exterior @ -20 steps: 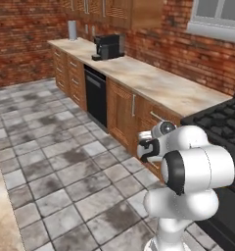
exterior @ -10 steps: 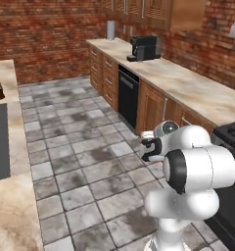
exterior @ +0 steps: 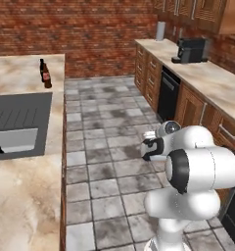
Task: Place the large bottle from the dining counter next to the other large bottle outside the sink, and place the small bottle from the dining counter next to the other small bottle inside the sink.
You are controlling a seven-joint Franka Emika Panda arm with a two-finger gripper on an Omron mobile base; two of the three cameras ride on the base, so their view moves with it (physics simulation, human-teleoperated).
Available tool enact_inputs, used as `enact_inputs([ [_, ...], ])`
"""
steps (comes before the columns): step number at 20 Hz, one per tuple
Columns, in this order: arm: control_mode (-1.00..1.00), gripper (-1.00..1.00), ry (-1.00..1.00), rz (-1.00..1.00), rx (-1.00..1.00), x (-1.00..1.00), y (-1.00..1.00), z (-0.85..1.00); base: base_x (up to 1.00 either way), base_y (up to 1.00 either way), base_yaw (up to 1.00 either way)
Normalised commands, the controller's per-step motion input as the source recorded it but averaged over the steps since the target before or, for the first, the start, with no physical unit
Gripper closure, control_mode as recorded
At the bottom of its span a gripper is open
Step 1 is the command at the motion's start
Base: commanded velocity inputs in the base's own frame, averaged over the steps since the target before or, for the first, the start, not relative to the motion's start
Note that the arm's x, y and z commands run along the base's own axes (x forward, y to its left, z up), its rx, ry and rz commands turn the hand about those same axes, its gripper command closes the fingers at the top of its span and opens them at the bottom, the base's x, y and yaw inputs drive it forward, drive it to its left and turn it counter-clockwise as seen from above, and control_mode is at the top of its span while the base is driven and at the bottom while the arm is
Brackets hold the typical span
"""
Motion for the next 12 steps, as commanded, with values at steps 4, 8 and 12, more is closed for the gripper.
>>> enact_inputs([
  [4, 1.00, 1.00, 0.00, 0.00, 0.00, 0.00, 0.00, 0.00, 0.27, 0.00, 0.31],
  [8, 1.00, 1.00, 0.00, 0.00, 0.00, 0.00, 0.00, 0.00, 0.58, -0.09, 0.20],
  [12, 1.00, 1.00, 0.00, 0.00, 0.00, 0.00, 0.00, 0.00, 0.84, -0.27, 0.14],
])
